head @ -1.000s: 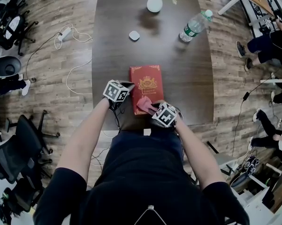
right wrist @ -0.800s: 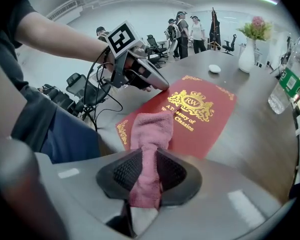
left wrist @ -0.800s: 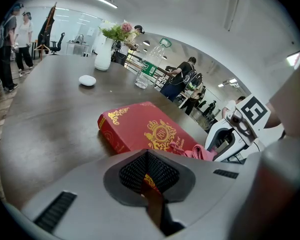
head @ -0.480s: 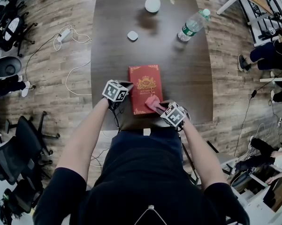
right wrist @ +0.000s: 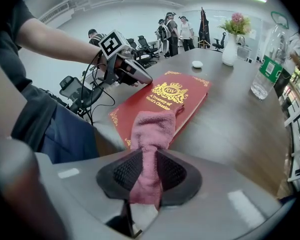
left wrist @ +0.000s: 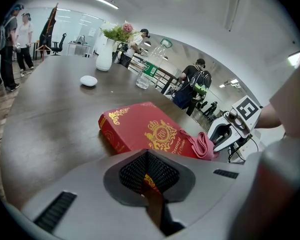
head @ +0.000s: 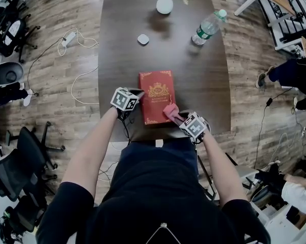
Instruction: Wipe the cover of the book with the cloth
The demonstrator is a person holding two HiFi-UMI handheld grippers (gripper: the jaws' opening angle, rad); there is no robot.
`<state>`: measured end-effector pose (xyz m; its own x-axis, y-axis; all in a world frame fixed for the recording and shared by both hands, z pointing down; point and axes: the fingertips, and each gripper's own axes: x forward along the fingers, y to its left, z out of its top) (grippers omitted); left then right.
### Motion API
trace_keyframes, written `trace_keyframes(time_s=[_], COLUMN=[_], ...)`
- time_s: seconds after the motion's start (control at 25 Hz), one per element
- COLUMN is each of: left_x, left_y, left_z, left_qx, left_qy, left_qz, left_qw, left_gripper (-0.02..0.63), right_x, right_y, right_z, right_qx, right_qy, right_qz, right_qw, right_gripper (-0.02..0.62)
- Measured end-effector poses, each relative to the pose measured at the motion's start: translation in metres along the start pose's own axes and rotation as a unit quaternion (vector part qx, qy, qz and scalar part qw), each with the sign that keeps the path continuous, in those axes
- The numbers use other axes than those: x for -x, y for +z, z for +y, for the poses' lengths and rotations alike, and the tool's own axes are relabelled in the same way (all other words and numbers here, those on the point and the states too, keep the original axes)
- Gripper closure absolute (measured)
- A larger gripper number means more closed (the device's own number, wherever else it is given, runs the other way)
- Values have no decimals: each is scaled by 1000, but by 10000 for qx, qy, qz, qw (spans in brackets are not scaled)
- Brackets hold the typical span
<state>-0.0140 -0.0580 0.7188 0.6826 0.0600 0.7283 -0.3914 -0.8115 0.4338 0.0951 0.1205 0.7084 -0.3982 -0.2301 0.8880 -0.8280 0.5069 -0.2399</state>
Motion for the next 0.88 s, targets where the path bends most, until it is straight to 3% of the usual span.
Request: trace_keyframes(time_s=[0.88], left_x=[0], left_y=[0], left_z=[0], left_qx=[28], left_qy=[31], left_qz=[-46], left_qw=[10000], left_gripper=[611], right_x=[-1], right_y=[0], right_z=[15], right_qx=[352], right_qy=[15], right_qz=[13], right_qw=[9994], right_gripper=[499])
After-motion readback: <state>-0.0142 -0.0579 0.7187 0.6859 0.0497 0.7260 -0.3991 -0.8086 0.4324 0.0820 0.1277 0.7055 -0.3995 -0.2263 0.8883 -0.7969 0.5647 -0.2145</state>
